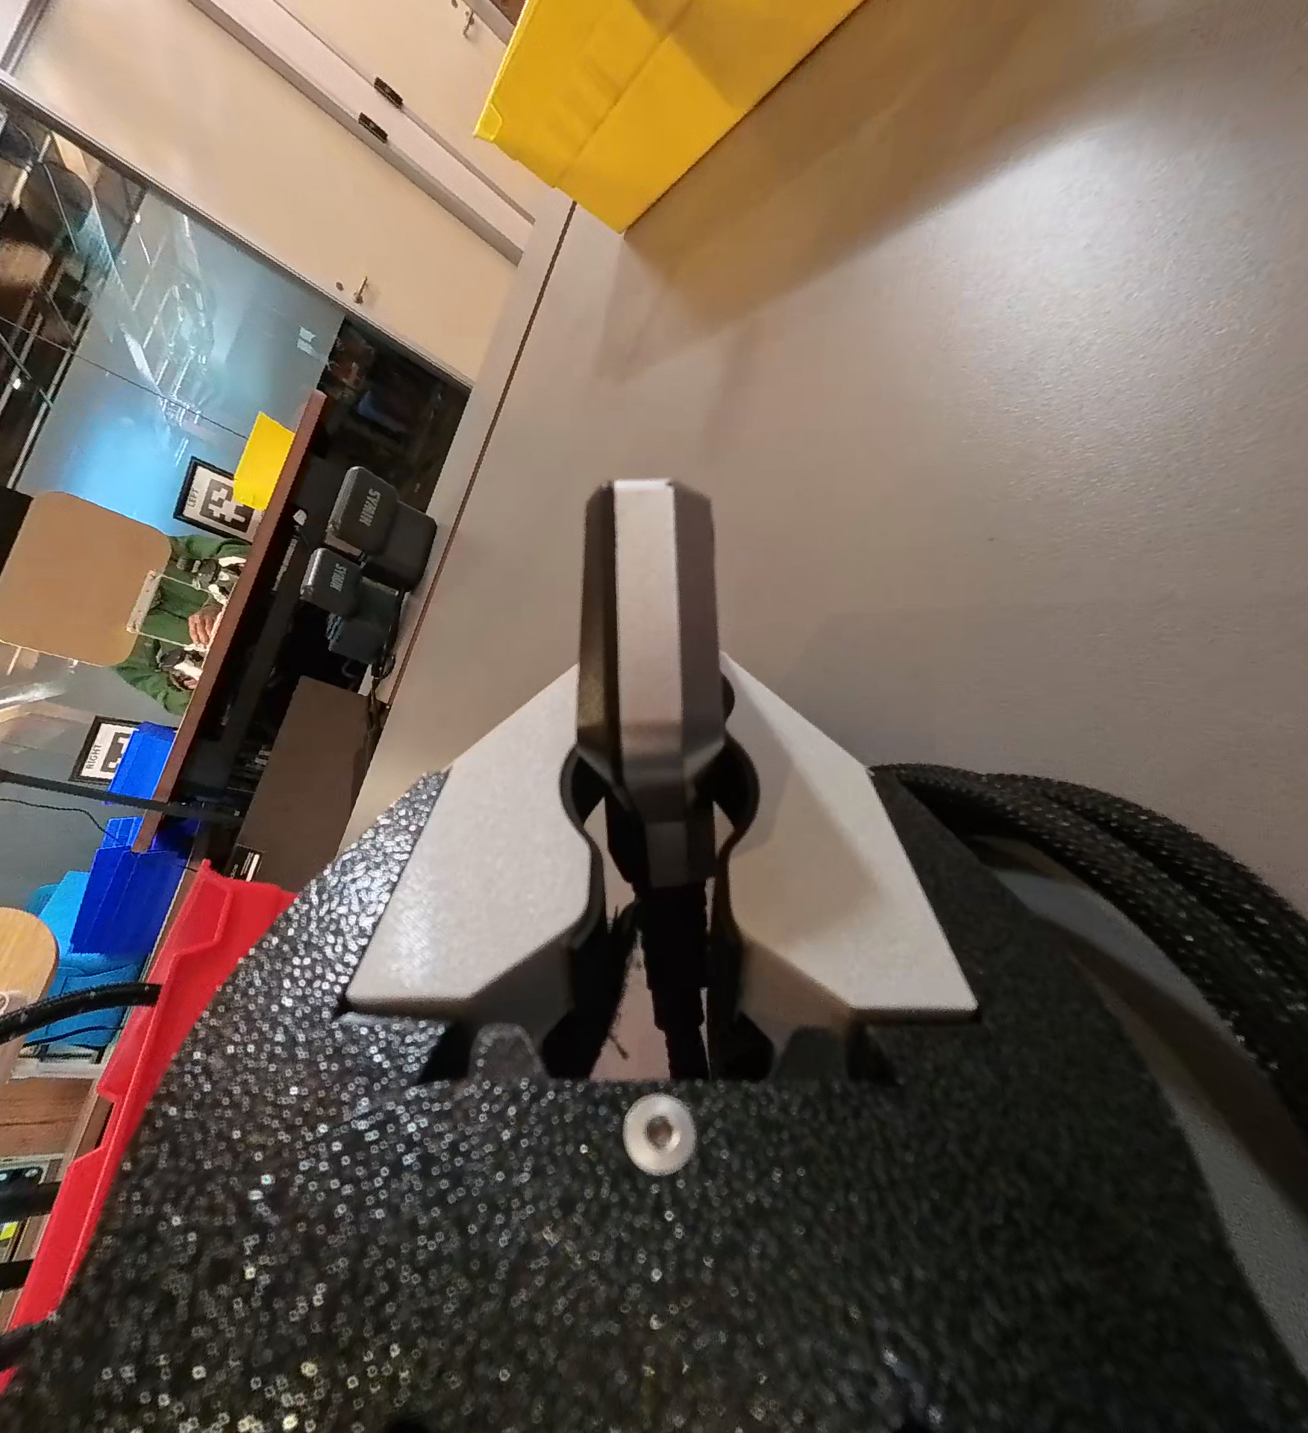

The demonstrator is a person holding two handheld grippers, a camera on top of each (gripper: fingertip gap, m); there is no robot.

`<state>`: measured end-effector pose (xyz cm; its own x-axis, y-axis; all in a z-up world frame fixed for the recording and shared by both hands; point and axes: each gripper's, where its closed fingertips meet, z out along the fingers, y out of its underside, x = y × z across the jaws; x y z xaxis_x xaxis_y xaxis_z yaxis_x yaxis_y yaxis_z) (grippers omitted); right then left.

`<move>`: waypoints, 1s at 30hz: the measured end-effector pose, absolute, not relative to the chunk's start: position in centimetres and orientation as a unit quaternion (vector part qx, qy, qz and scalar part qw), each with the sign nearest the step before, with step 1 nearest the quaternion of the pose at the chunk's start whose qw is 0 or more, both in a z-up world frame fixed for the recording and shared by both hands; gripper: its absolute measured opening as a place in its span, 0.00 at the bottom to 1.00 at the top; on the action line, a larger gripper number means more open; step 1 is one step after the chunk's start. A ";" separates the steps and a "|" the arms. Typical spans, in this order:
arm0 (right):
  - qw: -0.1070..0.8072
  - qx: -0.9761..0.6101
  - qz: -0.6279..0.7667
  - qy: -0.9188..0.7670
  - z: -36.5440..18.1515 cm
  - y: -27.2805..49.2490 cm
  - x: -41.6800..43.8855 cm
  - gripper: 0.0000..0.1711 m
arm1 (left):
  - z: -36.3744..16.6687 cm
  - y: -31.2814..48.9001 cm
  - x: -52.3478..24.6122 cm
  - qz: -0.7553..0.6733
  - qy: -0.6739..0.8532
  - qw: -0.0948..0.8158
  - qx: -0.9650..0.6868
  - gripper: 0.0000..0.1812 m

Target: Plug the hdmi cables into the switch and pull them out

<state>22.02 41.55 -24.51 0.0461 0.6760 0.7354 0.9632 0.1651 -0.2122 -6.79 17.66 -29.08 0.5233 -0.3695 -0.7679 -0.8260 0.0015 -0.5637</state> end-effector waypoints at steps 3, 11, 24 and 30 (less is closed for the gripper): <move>0.384 -0.639 -0.159 -0.647 -23.2 41.2 22.0 0.36 | -29.1 17.7 -6.8 0.206 0.442 0.552 -0.676 0.11; 0.402 -0.670 -0.021 -0.624 -19.0 39.2 22.2 0.40 | -29.1 17.7 -6.8 0.205 0.442 0.552 -0.677 0.11; 0.457 -0.332 0.137 -0.814 -22.9 16.4 0.0 0.33 | -28.9 17.5 -6.4 0.186 0.445 0.564 -0.670 0.11; 0.515 -0.181 0.085 -0.834 -26.3 12.1 -5.5 0.28 | -28.7 17.0 -5.5 0.172 0.466 0.574 -0.651 0.11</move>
